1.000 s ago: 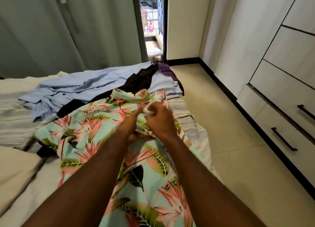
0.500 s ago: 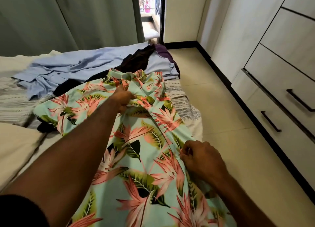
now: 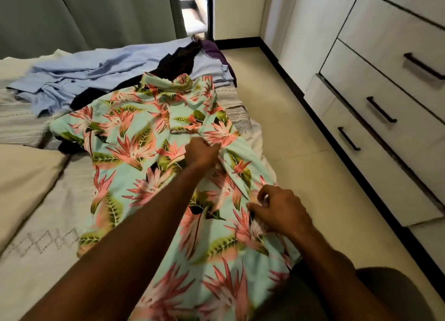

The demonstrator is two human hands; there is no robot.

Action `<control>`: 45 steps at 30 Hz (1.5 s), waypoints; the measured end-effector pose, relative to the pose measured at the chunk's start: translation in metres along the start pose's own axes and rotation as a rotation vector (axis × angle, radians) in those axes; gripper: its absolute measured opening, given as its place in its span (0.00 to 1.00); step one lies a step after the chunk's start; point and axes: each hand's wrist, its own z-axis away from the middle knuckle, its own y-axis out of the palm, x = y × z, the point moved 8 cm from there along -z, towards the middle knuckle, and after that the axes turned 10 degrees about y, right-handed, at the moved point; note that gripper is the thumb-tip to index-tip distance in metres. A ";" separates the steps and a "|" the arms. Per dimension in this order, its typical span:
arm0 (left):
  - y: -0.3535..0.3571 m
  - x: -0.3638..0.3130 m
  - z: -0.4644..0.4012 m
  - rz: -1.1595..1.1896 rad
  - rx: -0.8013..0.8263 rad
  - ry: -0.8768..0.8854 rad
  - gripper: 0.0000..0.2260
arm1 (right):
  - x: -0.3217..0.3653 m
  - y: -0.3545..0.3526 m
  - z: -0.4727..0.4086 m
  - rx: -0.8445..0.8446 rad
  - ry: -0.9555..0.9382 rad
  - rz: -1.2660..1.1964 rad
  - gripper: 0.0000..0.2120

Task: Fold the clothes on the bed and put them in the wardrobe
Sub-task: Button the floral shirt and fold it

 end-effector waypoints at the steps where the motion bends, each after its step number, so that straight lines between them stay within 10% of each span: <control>1: 0.014 0.008 0.011 0.012 0.068 -0.042 0.24 | -0.010 0.000 0.006 0.010 0.035 -0.050 0.16; 5: 0.063 0.064 -0.002 0.000 0.126 -0.113 0.42 | -0.034 0.004 0.017 0.028 0.104 -0.008 0.16; 9: 0.046 0.029 0.029 0.049 0.102 -0.187 0.21 | -0.053 0.005 0.025 0.048 0.162 -0.050 0.27; 13: 0.032 0.009 0.054 0.189 0.092 -0.246 0.07 | -0.066 0.008 0.025 0.080 0.181 -0.073 0.16; 25: 0.043 -0.021 0.075 -0.154 0.145 -0.043 0.19 | -0.040 -0.010 0.060 -0.143 0.031 0.069 0.12; 33: 0.017 -0.007 0.070 0.503 0.093 -0.309 0.04 | 0.019 -0.016 0.088 -0.295 -0.315 0.081 0.08; 45: -0.015 0.037 0.117 0.384 0.246 -0.363 0.15 | 0.080 0.077 0.126 0.311 -0.440 0.134 0.22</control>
